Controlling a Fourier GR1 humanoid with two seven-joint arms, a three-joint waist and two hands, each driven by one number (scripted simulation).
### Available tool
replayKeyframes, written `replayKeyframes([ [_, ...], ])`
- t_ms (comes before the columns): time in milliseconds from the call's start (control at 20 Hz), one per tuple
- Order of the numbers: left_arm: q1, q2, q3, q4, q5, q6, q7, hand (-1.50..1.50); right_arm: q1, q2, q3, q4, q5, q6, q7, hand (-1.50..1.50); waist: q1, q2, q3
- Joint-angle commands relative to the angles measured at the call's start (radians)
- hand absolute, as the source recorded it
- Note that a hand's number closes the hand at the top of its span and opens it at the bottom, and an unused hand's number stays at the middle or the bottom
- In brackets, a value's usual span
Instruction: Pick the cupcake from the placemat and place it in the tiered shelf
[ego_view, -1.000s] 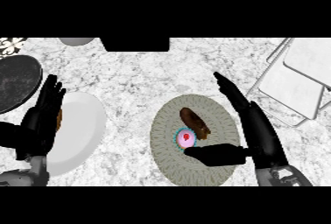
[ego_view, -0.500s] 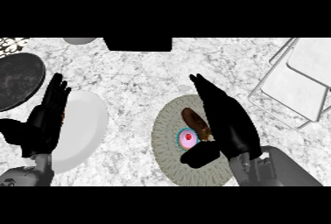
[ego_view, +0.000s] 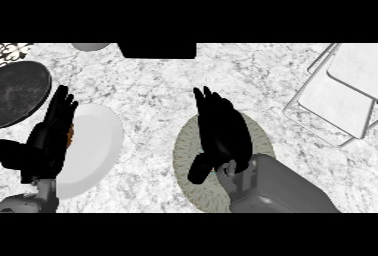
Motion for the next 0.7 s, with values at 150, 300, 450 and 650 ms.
replayKeyframes([
  [150, -0.006, 0.005, 0.017, 0.018, -0.005, -0.001, -0.002, 0.0, -0.006, 0.04, 0.046, 0.137, 0.026, 0.148, 0.258, -1.5, -0.018, 0.002, 0.0],
  [300, 0.056, -0.013, 0.004, -0.012, -0.011, -0.004, -0.039, 0.0, 0.016, 0.075, 0.041, 0.154, 0.075, 0.103, 0.255, -1.5, -0.009, 0.002, 0.002],
  [450, 0.003, -0.036, 0.009, 0.032, -0.02, 0.013, -0.033, 0.0, 0.06, 0.068, 0.029, 0.089, 0.084, 0.129, 0.256, -1.5, -0.025, 0.002, 0.002],
  [650, 0.015, -0.026, 0.026, 0.021, -0.001, -0.022, -0.037, 0.0, 0.067, 0.075, -0.039, 0.137, 0.108, 0.129, 0.177, -1.5, -0.013, 0.005, 0.003],
])
